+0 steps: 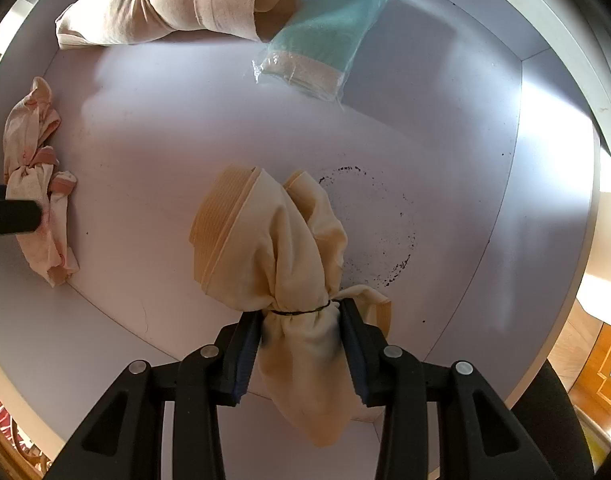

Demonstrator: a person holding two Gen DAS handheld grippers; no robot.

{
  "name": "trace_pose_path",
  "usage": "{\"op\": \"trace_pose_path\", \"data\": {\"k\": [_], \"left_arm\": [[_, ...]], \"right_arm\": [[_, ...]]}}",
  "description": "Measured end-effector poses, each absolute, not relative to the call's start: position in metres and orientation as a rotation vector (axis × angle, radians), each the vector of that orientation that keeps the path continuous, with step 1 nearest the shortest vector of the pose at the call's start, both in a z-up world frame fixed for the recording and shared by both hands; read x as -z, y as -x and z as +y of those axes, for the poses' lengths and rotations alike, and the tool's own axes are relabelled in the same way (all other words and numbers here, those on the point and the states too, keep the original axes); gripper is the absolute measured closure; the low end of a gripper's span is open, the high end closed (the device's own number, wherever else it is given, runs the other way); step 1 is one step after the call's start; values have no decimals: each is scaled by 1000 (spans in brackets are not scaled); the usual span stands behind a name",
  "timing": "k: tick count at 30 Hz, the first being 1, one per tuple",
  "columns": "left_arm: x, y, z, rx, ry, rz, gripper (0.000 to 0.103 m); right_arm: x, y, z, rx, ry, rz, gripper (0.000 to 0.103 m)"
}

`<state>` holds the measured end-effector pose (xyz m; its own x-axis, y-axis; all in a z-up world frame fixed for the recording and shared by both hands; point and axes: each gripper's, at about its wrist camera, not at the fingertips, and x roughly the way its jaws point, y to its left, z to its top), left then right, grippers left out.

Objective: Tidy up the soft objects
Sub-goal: 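Grasp the pink-and-white smiley-print sock bundle with the left tool, then carry the beige stocking bundle over the gold tin with the right tool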

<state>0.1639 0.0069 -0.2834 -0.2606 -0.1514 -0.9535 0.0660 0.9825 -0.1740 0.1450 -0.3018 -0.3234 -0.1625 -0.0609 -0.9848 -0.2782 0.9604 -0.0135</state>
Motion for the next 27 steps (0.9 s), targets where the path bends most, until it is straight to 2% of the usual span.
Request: {"op": "trace_pose_path", "data": {"k": [3, 5, 8, 19, 27], "left_arm": [[281, -168, -4, 252, 8, 1772, 37], [277, -167, -12, 279, -24, 1727, 46], [275, -165, -16, 276, -92, 1694, 49], [286, -164, -8, 244, -102, 1727, 47], [292, -171, -13, 250, -120, 1721, 49]], "right_arm": [[322, -146, -300, -194, 254, 1729, 64], [321, -145, -300, -190, 251, 1729, 64], [319, -145, -300, -184, 252, 1727, 65], [306, -139, -320, -134, 79, 1743, 69], [265, -132, -324, -153, -24, 1673, 69]]}}
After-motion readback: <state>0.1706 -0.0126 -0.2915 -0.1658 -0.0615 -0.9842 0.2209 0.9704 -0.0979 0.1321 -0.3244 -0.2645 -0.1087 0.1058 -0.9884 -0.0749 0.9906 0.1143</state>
